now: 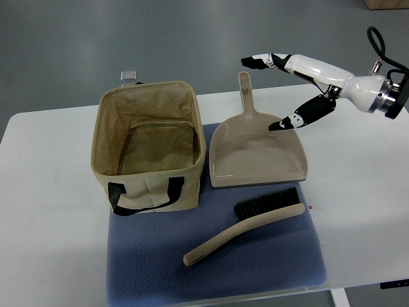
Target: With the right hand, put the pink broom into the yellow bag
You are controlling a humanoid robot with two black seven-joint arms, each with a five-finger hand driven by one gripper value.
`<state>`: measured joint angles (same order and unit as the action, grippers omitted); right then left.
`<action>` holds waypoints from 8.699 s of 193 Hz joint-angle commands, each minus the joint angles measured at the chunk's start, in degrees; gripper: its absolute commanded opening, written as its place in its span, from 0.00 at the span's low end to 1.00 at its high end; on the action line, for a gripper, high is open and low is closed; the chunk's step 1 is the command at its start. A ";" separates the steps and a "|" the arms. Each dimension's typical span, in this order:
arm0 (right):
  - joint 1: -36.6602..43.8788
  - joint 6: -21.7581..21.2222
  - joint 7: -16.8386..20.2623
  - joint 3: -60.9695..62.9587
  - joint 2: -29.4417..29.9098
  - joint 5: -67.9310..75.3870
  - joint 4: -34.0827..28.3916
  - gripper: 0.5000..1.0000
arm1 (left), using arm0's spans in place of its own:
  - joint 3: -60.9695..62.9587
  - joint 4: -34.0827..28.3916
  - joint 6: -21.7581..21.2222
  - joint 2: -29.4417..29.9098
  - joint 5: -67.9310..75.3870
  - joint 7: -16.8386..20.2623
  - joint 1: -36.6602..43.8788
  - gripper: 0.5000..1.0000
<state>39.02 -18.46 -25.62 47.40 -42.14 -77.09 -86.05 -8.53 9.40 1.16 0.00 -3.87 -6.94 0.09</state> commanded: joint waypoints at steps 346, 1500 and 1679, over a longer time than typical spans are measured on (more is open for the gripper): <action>15.47 -14.32 19.30 -35.09 18.06 -23.01 -5.88 0.88 | 0.00 0.00 -0.01 0.00 0.00 0.00 0.00 1.00; 39.73 -12.13 18.68 -15.58 31.07 -13.79 17.41 0.85 | 0.00 0.00 -0.01 0.00 0.00 0.00 0.00 1.00; 32.78 7.56 25.54 -1.34 18.41 0.72 25.94 0.85 | 0.00 0.00 -0.01 0.00 0.00 0.00 0.00 1.00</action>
<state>73.58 -17.94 -0.56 46.07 -21.90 -83.36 -61.03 -8.53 9.40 1.14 0.00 -3.87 -6.94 0.09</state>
